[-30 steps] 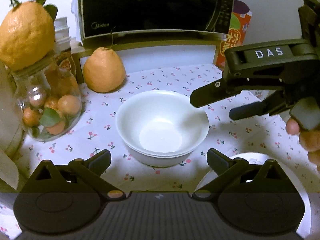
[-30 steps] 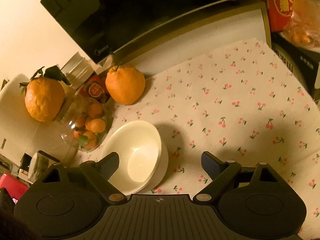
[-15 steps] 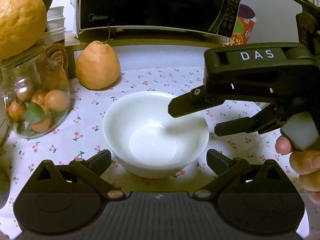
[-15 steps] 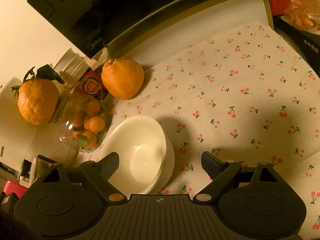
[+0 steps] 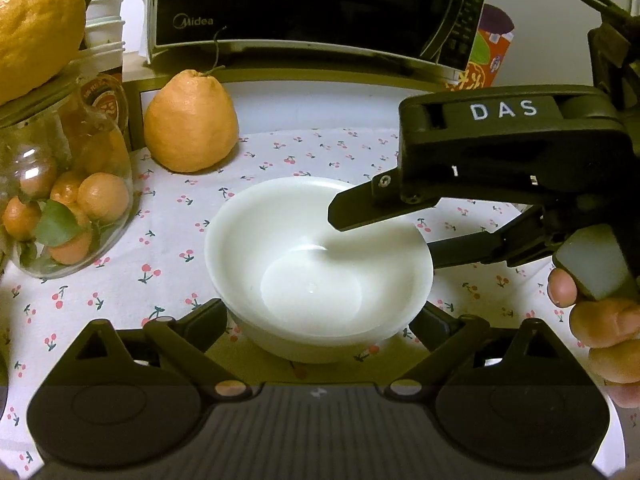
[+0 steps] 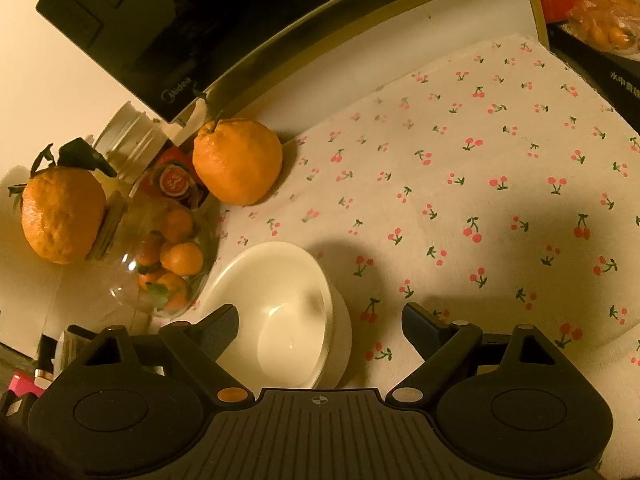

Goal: Organize plates and bowls
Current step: 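Grasp the nested white bowl stack rim with the right gripper and lift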

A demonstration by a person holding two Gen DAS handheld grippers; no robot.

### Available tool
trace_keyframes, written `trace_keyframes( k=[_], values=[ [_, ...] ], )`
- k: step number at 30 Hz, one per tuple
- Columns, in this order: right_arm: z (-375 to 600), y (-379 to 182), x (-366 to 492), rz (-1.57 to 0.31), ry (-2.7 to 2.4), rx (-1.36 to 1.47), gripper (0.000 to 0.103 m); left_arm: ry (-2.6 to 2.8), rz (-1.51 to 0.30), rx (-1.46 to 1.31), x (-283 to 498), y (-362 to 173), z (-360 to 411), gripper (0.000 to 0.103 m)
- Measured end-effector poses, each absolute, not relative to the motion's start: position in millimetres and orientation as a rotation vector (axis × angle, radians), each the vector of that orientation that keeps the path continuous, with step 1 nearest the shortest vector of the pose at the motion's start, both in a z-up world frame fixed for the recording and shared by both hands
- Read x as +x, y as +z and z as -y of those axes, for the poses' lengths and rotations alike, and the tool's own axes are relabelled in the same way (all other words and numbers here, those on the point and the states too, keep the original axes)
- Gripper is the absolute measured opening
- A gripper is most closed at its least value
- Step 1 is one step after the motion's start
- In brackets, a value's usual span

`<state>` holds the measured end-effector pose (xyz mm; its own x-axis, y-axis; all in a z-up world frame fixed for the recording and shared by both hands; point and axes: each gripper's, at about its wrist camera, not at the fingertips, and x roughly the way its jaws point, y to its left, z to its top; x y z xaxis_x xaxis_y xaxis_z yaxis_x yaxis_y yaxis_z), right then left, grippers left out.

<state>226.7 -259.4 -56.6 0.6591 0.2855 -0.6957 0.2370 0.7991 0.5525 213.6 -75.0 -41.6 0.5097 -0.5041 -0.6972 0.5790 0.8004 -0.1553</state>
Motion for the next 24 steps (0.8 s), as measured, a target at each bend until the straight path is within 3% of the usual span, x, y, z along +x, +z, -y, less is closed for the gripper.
trace_keyframes(
  k=[7, 18, 24],
  values=[
    [258.5, -59.1, 228.3, -0.869, 0.024, 0.657, 0.078, -0.653, -0.804, 0.104, 214.4, -42.5, 75.8, 0.097],
    [255.9, -58.8, 229.6, -0.874, 0.050, 0.633, 0.036, -0.653, -0.803, 0.106, 214.8, -42.9, 75.6, 0.097],
    [251.4, -53.6, 228.4, -0.854, 0.068, 0.558, 0.033, -0.651, -0.805, 0.099, 216.7, -41.6, 73.5, 0.097]
  ],
)
